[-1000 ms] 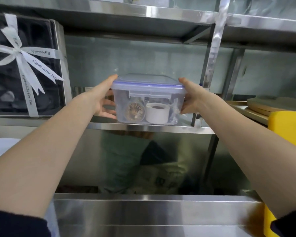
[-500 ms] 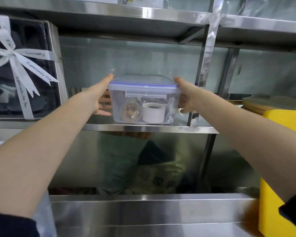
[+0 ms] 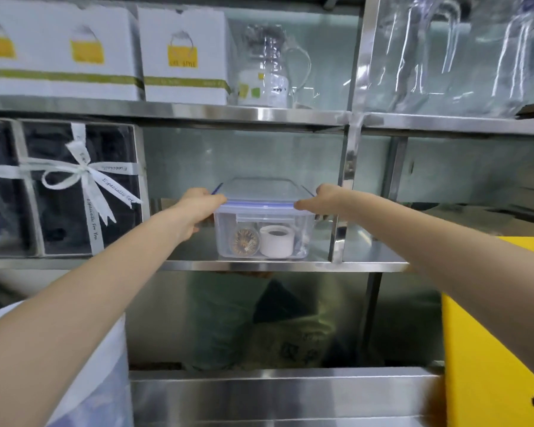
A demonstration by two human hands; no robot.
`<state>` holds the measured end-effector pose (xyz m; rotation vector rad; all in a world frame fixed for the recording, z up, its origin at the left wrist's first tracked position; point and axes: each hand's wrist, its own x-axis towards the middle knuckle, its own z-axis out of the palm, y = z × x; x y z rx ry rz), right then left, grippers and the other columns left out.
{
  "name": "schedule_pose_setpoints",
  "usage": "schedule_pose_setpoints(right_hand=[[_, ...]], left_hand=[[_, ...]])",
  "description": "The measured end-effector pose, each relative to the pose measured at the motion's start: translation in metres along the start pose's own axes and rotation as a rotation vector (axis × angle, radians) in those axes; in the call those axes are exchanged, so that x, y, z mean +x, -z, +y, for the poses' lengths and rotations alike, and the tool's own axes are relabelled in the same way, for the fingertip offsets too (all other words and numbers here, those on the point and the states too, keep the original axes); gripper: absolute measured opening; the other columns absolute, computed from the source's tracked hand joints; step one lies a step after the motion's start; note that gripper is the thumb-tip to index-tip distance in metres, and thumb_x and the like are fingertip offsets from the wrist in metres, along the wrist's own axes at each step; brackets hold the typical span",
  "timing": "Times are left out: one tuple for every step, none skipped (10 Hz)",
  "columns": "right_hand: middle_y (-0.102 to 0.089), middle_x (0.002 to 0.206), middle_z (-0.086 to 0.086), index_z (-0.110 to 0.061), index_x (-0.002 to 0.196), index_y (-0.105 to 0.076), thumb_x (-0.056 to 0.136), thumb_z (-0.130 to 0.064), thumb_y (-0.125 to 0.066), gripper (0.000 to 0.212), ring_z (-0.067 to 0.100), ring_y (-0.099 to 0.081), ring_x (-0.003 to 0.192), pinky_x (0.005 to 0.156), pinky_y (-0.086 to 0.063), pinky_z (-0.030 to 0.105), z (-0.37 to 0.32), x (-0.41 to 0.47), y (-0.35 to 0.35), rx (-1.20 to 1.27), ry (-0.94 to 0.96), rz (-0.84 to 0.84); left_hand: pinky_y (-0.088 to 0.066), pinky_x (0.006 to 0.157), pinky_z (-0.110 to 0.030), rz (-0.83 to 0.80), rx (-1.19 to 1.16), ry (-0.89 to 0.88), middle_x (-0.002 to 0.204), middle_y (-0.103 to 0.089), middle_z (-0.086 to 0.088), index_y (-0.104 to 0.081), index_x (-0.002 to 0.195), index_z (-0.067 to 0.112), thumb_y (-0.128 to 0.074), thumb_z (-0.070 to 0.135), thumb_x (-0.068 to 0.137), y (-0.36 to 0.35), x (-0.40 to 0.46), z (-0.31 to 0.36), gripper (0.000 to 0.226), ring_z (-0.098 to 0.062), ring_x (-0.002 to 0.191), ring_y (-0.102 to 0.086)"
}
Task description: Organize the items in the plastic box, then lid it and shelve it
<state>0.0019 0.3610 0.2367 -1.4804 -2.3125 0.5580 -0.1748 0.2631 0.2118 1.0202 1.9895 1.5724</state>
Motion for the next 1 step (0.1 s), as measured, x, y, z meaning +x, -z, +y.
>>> schedule_pose_setpoints(right_hand=[[-0.039, 0.144, 0.014, -0.002, 0.137, -0.035, 0.09, -0.04, -0.049, 0.062, 0.029, -0.047, 0.114, 0.086, -0.044, 0.033, -0.0176, -0.0376, 0.0366, -0.125, 0.047, 0.061]], left_hand=[[-0.038, 0.094, -0.032, 0.085, 0.087, -0.06, 0.134, -0.046, -0.016, -0.037, 0.134, 0.002, -0.049, 0.023, 0.09, 0.009, -0.0323, 0.0283, 0.05, -0.029, 0.116, -0.046]])
